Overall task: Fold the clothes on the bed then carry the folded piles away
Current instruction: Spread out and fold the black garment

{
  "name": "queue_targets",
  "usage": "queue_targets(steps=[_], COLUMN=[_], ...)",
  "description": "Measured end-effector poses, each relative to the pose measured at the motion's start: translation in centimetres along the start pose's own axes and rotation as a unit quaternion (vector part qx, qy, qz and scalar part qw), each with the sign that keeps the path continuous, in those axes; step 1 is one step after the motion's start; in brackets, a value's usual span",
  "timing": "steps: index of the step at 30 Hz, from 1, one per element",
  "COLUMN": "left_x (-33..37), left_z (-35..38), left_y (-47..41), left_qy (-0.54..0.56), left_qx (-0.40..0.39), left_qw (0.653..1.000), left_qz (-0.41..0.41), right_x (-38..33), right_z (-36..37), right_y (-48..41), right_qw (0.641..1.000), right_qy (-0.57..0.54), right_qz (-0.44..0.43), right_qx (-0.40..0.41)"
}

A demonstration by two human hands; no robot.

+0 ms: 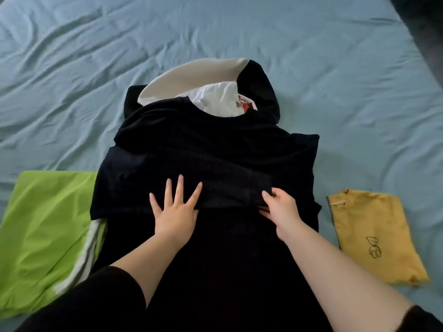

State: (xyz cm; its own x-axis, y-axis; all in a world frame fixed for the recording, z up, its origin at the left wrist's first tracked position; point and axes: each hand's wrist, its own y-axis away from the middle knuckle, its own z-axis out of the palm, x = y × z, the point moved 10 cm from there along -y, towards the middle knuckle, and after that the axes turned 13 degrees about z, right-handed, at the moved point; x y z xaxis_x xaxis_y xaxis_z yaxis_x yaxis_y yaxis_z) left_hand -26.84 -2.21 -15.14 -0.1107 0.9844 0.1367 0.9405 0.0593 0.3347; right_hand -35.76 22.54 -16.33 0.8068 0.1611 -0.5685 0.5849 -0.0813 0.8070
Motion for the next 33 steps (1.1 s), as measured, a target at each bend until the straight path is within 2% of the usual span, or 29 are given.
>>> queue_targets(steps=[2,4,7,10,13,14,15,16,17,18,20,21,23,25,28,31,33], left_x=[2.0,4.5,5.7,4.2,3.2,3.0,2.7,2.4,2.0,1.5,0.0,-0.8,-2.4,-3.1,-2.8,-2.1,-2.2], left_z=[-1.4,-2.6,-1.7,0.9,2.0,1.6,1.1,0.6,0.2,0.2,0.7,1.1,1.9,2.8,2.8,0.0,-3.3], left_y=[0.2,0.2,-0.6,-1.9,-2.5,-2.4,-2.0,-1.5,-1.0,-0.5,-0.2,-0.6,-1.8,-2.9,-3.6,-3.0,-1.5], left_qy=[0.003,-0.005,-0.016,0.004,0.040,0.038,0.029,0.018,0.010,0.003,-0.024,-0.041,-0.044,-0.029,-0.023,0.029,0.079], left_qx=[0.039,0.073,0.045,-0.022,-0.056,-0.044,-0.023,0.001,0.018,0.022,-0.007,-0.031,-0.085,-0.129,-0.159,-0.132,-0.025], left_qw=[0.999,0.996,0.998,1.000,0.998,0.998,0.999,0.999,0.999,0.999,0.999,0.998,0.994,0.990,0.986,0.989,0.994], left_qz=[0.018,0.048,0.043,0.000,0.013,0.024,0.034,0.041,0.044,0.046,0.048,0.048,0.045,0.046,0.053,0.058,0.065], right_x=[-2.7,-4.7,-5.0,-4.2,-4.4,-5.0,-5.9,-6.9,-7.6,-7.5,-5.2,-3.5,-1.3,-0.6,-0.9,-2.2,-4.1], right_z=[-2.3,-5.5,-9.5,-10.3,-9.9,-10.0,-9.8,-8.8,-6.7,-4.0,1.5,3.2,3.8,3.5,4.0,4.8,6.7], right_y=[0.6,0.9,-1.4,-4.1,-4.2,-3.5,-2.2,-0.5,1.3,2.6,2.7,1.9,-0.8,-2.7,-2.7,-1.1,0.9], right_qw=[0.993,0.979,0.977,0.976,0.964,0.948,0.915,0.869,0.823,0.784,0.723,0.699,0.697,0.700,0.686,0.671,0.669], right_qy=[0.035,0.028,0.018,0.096,0.159,0.194,0.253,0.316,0.371,0.425,0.552,0.608,0.663,0.687,0.714,0.730,0.720], right_qz=[-0.087,-0.135,-0.099,-0.043,-0.042,-0.066,-0.119,-0.196,-0.280,-0.345,-0.382,-0.360,-0.267,-0.192,-0.138,-0.111,-0.143], right_qx=[0.071,0.148,0.189,0.193,0.211,0.244,0.291,0.326,0.327,0.293,0.163,0.109,0.051,0.041,0.037,0.073,0.118])
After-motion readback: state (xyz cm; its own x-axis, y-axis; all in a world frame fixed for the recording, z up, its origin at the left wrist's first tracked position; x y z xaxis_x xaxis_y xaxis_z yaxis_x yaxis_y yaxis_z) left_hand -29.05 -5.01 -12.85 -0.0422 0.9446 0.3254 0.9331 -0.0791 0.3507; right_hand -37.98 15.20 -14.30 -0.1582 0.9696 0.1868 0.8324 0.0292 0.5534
